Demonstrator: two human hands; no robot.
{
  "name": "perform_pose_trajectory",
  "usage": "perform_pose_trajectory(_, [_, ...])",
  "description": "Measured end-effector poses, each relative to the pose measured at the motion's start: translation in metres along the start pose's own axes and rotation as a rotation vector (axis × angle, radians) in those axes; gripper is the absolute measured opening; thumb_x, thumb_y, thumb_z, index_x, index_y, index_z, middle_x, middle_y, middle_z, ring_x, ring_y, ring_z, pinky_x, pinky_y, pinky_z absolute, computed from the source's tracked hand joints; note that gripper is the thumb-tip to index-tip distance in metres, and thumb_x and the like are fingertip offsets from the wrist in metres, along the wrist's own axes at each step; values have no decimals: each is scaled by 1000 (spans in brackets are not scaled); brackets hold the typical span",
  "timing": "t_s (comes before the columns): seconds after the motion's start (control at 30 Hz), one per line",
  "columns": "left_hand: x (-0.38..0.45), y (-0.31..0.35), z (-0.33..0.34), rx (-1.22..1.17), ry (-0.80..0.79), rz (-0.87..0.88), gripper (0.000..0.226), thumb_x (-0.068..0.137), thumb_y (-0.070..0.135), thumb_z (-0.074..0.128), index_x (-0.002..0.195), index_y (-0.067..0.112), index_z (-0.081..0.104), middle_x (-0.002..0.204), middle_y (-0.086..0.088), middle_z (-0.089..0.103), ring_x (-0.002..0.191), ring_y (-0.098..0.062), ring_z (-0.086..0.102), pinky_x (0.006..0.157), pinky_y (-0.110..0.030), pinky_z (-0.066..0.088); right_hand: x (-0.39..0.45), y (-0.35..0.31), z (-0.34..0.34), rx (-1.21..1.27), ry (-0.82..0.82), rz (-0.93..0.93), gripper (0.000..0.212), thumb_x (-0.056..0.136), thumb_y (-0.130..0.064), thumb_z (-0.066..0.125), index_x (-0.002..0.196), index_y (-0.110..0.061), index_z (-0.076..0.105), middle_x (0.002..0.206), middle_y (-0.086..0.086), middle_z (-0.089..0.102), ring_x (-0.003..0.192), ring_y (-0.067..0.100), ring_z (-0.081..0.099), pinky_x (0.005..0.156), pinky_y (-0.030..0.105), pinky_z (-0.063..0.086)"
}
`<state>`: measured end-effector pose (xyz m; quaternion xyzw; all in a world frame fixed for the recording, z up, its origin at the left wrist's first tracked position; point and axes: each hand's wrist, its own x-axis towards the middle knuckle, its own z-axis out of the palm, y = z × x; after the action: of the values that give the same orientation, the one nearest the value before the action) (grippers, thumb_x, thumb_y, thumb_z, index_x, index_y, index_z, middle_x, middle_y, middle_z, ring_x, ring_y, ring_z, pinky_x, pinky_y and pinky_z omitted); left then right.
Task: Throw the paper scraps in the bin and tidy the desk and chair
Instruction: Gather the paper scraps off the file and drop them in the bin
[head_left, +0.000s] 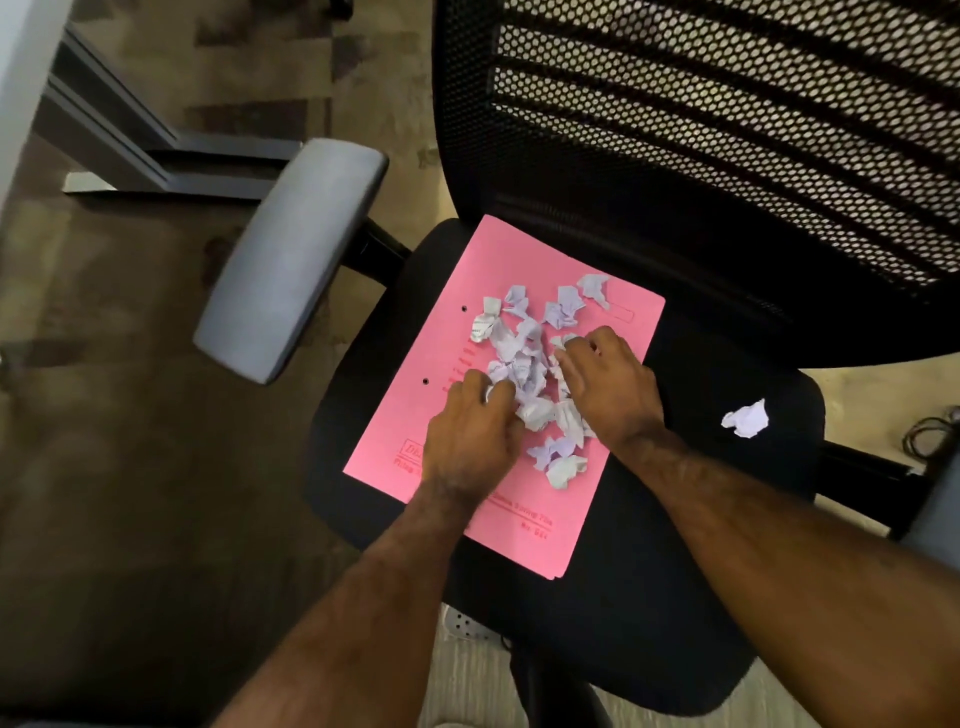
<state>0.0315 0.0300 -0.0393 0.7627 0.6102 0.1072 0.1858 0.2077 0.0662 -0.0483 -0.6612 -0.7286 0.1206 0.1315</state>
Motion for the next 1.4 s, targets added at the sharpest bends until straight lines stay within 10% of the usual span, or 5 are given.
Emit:
perform_pose_trajectory(0.23, [-8,5,-27,-195,202,-106,22,81,24,52,94,11,63,95,-7,62,70,-8,48,52,-10,32,0,-15,-22,130,176,92,22,98,-18,52,91,0,62,88,19,58,67,30,59,55,35,52])
perform_pose_trajectory(0.7, [-70,-14,-106,-373,653,-302,10,76,2,53,68,3,58,72,-8,53,56,-15,47,49,-18,36,-21,-145,-57,365,354,-37,17,97,-13,52,92,-3,64,85,10,64,79,12,53,70,14,39])
perform_pose_trajectory(1.4, [-605,-138,-2,-59,1079,-1331,22,77,8,44,68,-1,61,70,-12,58,61,-21,55,61,-23,41,-437,-438,174,611,-663,-801,17,94,-13,57,81,-3,63,79,12,58,66,25,57,63,35,45])
